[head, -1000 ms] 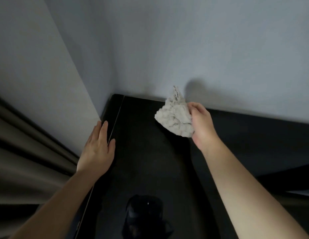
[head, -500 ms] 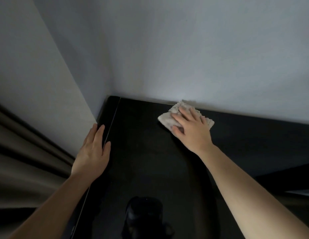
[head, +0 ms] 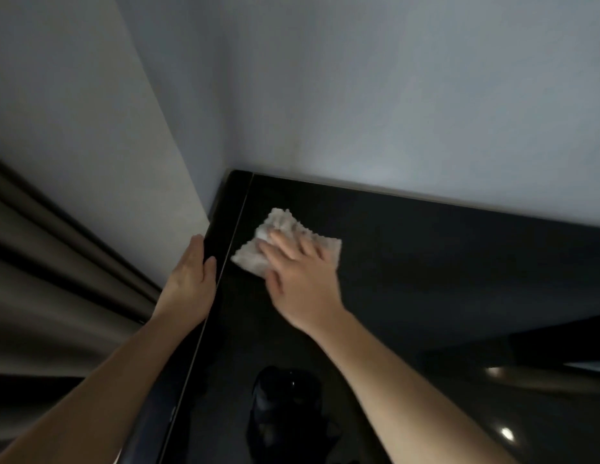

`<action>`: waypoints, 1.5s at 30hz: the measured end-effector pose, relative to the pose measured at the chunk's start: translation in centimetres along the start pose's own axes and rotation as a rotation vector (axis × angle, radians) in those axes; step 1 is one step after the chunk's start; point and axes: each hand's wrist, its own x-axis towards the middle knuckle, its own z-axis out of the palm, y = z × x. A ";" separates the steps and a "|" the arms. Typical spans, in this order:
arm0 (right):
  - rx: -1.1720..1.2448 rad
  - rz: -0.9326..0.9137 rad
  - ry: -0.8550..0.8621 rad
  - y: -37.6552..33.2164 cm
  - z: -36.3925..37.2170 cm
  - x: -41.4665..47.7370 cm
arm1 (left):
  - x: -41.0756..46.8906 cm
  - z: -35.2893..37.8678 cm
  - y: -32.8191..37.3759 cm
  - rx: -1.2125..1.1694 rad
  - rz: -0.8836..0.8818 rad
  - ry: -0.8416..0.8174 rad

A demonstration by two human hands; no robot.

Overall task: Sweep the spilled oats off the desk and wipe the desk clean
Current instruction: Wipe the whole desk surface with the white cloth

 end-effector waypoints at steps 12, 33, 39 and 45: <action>-0.035 0.259 0.012 -6.0 1.2 -1.6 | -6.1 -1.6 -3.4 -0.058 -0.092 -0.123; -0.066 0.682 0.065 -0.1 -0.3 -6.3 | -9.6 -2.1 -4.7 -0.067 -0.069 -0.113; 0.075 0.143 -0.044 -10.4 1.5 -5.5 | -9.5 -2.1 -5.1 -0.054 -0.044 -0.098; -0.041 0.252 -0.092 -2.3 -0.2 -10.9 | -10.0 -2.4 -4.5 -0.060 -0.071 -0.105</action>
